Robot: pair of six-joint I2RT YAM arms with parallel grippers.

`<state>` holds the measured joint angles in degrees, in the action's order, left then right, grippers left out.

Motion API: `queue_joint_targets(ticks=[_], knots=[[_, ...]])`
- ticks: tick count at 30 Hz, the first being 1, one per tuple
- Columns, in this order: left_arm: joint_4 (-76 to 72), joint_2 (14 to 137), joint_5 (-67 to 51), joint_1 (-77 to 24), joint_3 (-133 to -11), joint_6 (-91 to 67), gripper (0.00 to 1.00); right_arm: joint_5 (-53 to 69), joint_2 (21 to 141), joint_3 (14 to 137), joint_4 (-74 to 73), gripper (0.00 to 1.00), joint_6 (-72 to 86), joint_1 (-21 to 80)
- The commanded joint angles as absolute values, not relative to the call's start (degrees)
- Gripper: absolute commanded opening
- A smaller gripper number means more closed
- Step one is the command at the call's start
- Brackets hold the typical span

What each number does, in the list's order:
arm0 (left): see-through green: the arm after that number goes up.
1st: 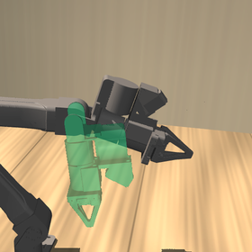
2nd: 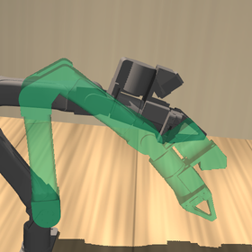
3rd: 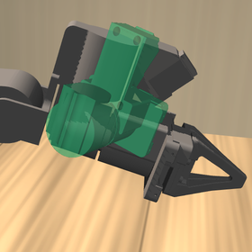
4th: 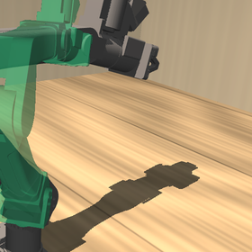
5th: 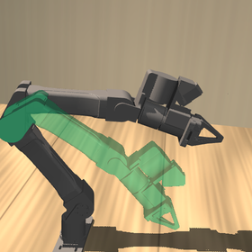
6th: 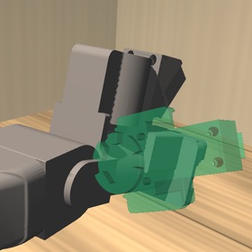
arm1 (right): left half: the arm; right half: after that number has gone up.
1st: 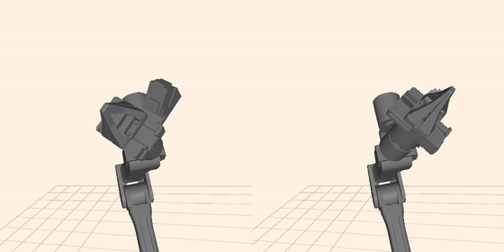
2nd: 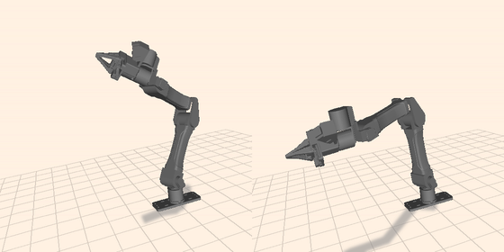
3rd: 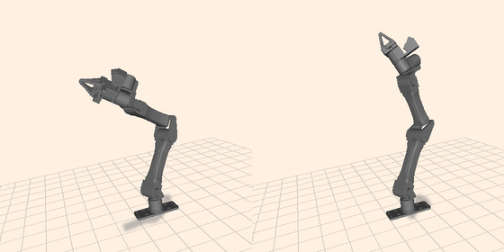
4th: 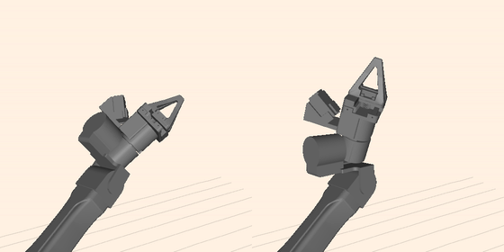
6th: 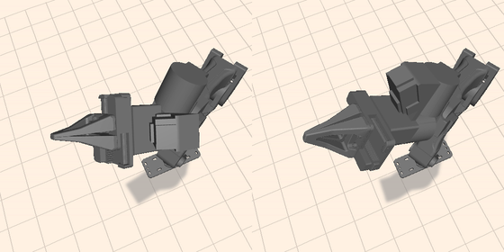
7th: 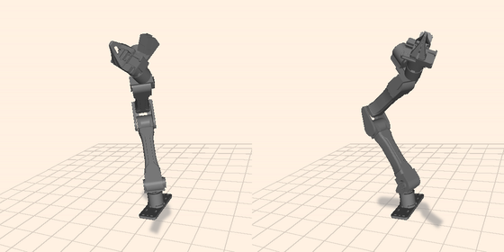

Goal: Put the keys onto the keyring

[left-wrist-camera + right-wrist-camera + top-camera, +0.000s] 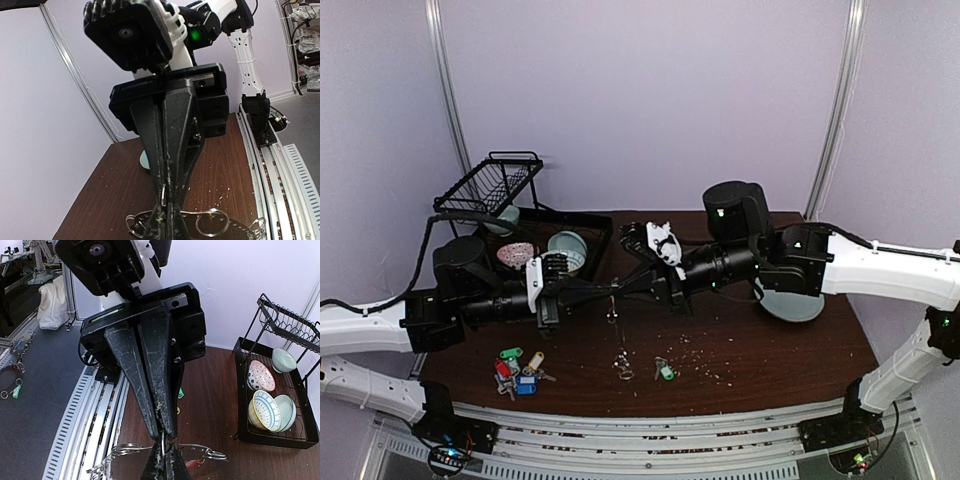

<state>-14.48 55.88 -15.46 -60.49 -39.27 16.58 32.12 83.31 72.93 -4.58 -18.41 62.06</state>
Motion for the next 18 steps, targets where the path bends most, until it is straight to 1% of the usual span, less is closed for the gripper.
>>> queue_joint_targets(ticks=[1,4,5,11,14,18], knots=[[-14.80,55.67,-8.15,-59.24,-39.85,17.99,0.00,36.38,82.57,74.32,-1.80,0.00,-18.52,63.38],[-16.56,54.14,-8.06,-59.24,-38.58,18.08,0.00,35.18,82.27,73.04,-0.61,0.16,-17.86,63.41],[-16.80,53.64,-8.05,-59.24,-38.20,18.33,0.00,35.09,82.24,72.84,-0.46,0.18,-17.89,63.37],[-15.20,53.18,-7.68,-59.24,-38.01,20.13,0.00,31.73,81.35,72.37,-2.30,0.21,-19.59,63.40],[-14.17,53.81,-7.16,-59.24,-38.42,20.79,0.00,28.72,81.12,71.62,-0.45,0.25,-18.56,63.40],[-14.10,53.99,-5.68,-59.24,-38.44,21.00,0.00,24.14,81.53,71.39,1.55,0.28,-17.45,63.37]])
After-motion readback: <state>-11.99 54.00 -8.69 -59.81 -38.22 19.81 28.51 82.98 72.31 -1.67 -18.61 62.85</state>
